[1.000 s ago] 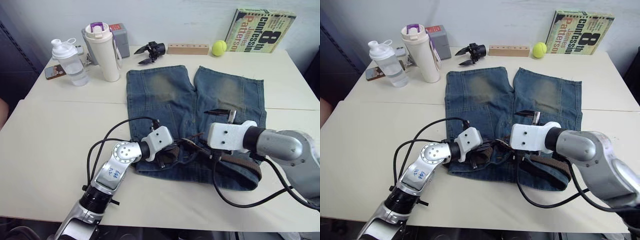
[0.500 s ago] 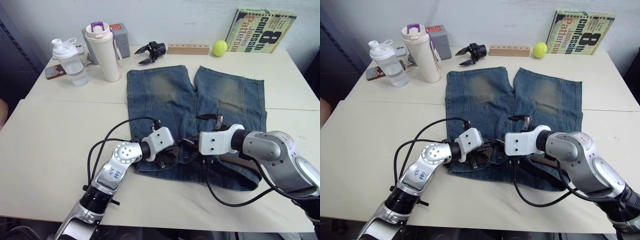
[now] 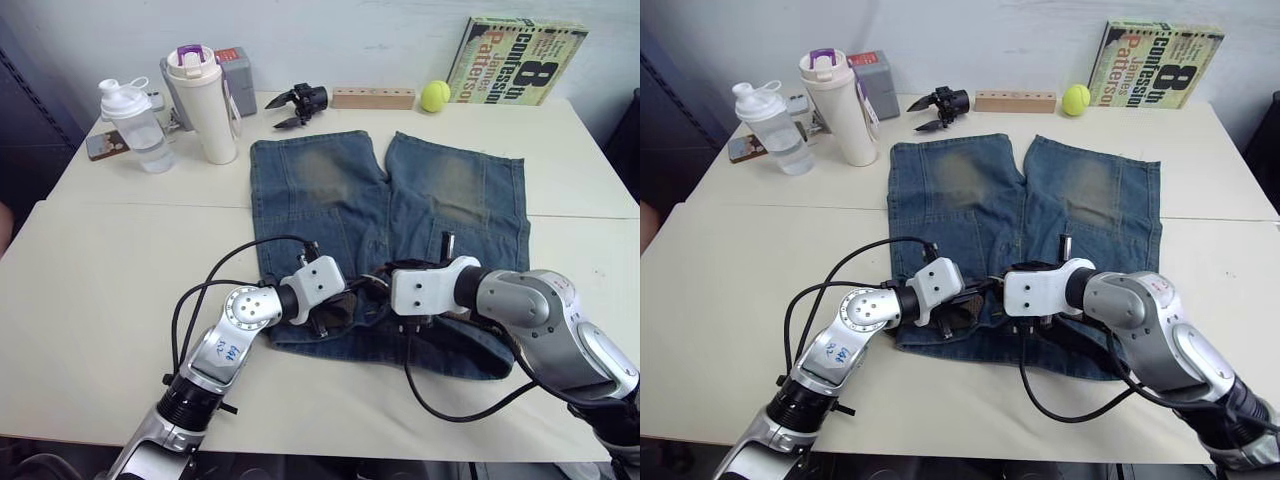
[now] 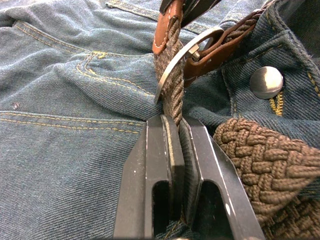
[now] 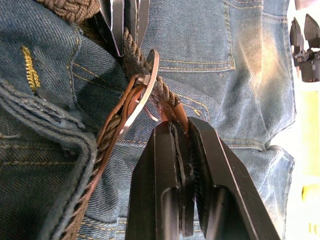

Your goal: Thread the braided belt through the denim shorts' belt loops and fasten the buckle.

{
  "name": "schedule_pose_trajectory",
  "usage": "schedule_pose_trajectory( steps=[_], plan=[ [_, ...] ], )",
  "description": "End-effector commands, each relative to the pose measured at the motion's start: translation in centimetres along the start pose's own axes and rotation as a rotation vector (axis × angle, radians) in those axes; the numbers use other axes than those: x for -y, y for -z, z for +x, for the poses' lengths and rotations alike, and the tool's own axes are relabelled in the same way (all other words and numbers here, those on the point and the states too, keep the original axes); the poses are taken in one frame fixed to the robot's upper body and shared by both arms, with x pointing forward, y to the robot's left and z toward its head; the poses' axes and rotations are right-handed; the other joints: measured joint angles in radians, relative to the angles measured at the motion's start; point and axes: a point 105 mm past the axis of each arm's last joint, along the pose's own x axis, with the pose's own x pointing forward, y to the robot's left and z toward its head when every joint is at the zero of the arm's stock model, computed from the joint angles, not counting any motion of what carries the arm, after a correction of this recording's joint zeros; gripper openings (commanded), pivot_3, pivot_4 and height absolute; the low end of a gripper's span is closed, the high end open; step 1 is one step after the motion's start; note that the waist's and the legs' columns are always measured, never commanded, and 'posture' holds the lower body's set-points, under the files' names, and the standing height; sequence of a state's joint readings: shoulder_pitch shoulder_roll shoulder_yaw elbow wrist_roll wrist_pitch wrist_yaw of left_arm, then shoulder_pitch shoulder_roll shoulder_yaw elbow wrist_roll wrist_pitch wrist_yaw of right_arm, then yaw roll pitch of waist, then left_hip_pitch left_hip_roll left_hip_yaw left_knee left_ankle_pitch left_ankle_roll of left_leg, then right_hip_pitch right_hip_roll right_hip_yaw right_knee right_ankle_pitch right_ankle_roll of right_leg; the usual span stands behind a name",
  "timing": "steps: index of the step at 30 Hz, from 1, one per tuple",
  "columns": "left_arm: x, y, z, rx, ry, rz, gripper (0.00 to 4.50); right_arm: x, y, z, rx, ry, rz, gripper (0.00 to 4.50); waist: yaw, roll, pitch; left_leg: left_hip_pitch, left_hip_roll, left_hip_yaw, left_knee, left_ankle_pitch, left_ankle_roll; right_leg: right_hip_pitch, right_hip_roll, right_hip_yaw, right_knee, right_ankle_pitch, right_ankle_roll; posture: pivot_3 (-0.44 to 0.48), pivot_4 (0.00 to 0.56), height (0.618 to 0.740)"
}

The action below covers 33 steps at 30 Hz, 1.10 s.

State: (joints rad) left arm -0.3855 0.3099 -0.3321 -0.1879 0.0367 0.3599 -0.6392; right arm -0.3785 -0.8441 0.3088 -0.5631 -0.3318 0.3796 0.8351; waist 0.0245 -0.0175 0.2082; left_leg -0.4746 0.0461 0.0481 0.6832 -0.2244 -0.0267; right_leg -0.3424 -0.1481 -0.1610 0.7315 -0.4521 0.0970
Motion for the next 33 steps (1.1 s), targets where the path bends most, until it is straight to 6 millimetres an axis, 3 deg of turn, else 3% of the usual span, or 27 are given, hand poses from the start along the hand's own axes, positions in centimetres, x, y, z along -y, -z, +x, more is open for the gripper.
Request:
schedule_pose_trajectory(
  steps=[1,4,9,12,15,17,18,20,23,28,33],
  plan=[
    [0.6,-0.7,-0.3,0.046,0.040,-0.043,1.28,0.5,-1.0,-0.4,0.027,0.042,-0.002,0.00,0.000,0.000,0.000,0.000,0.000,0.000,0.000,0.000,0.000,0.000,0.000,0.000,0.000,0.000,0.000,0.000,0.150,0.657],
    [-0.6,-1.2,-1.4,0.066,0.018,-0.107,2.48,0.8,-0.9,-0.6,0.015,0.065,0.013,0.00,0.000,0.000,0.000,0.000,0.000,0.000,0.000,0.000,0.000,0.000,0.000,0.000,0.000,0.000,0.000,0.000,0.150,0.657],
    [-2.3,-2.6,-5.1,0.173,0.079,-0.260,2.48,1.3,-0.8,-1.4,0.018,0.121,0.025,0.00,-0.001,0.000,0.000,-0.001,0.001,-0.001,0.000,0.000,0.000,-0.001,0.000,0.000,0.000,0.000,0.000,0.000,0.150,0.657],
    [-3.3,-2.2,-6.8,0.187,0.100,-0.320,2.48,1.4,-0.4,-1.9,0.007,0.146,0.021,0.00,-0.001,0.000,0.000,0.000,0.001,-0.001,0.000,0.000,0.000,-0.001,0.001,0.000,0.000,0.000,0.000,0.000,0.150,0.657],
    [-3.0,-0.9,-8.0,0.145,0.185,-0.361,2.48,1.9,0.0,-2.4,-0.003,0.184,0.029,0.00,0.000,0.000,0.000,0.000,0.000,-0.001,0.000,0.000,0.000,-0.001,0.000,0.000,0.000,0.000,0.000,0.000,0.150,0.657],
    [-4.8,0.7,-8.0,0.120,0.117,-0.358,2.48,2.0,0.2,-2.7,-0.009,0.203,0.032,0.00,0.000,0.000,0.000,0.000,0.000,0.000,0.000,0.000,0.000,-0.001,0.000,0.001,0.000,0.000,0.000,0.000,0.150,0.657],
    [-5.4,1.1,-8.0,0.119,0.094,-0.357,1.95,2.1,0.3,-2.9,-0.011,0.210,0.033,0.00,0.001,0.000,0.000,0.000,0.000,0.001,0.000,0.000,0.000,-0.001,0.000,0.000,0.000,0.000,0.000,0.000,0.150,0.657],
    [-6.6,2.4,-7.2,0.076,0.046,-0.311,1.33,2.3,0.2,-3.2,-0.004,0.228,0.033,0.00,0.002,0.000,0.000,0.000,0.000,0.001,0.000,0.000,0.000,-0.001,0.001,0.000,0.001,0.000,0.000,0.000,0.150,0.657],
    [-6.5,4.8,-5.6,-0.059,0.084,-0.164,0.05,2.4,-0.2,-3.8,0.022,0.252,0.046,0.00,0.004,0.000,0.000,-0.001,-0.002,0.001,0.000,0.000,0.000,-0.002,0.000,-0.001,0.001,0.000,0.000,0.000,0.150,0.657],
    [-5.1,6.5,-4.4,-0.116,0.206,-0.066,0.05,2.1,-0.2,-4.7,0.027,0.276,0.066,0.00,0.002,0.000,0.000,-0.001,-0.005,0.003,0.000,0.000,0.000,-0.002,0.000,-0.001,0.001,0.000,0.000,0.000,0.150,0.657],
    [-3.7,8.1,-5.1,-0.183,0.291,-0.001,0.05,2.7,2.1,-8.0,-0.093,0.399,0.120,0.00,0.002,0.001,0.000,0.001,-0.005,0.002,0.000,0.000,0.000,-0.001,0.000,-0.001,0.001,0.000,0.000,0.000,0.150,0.657]
  ],
)
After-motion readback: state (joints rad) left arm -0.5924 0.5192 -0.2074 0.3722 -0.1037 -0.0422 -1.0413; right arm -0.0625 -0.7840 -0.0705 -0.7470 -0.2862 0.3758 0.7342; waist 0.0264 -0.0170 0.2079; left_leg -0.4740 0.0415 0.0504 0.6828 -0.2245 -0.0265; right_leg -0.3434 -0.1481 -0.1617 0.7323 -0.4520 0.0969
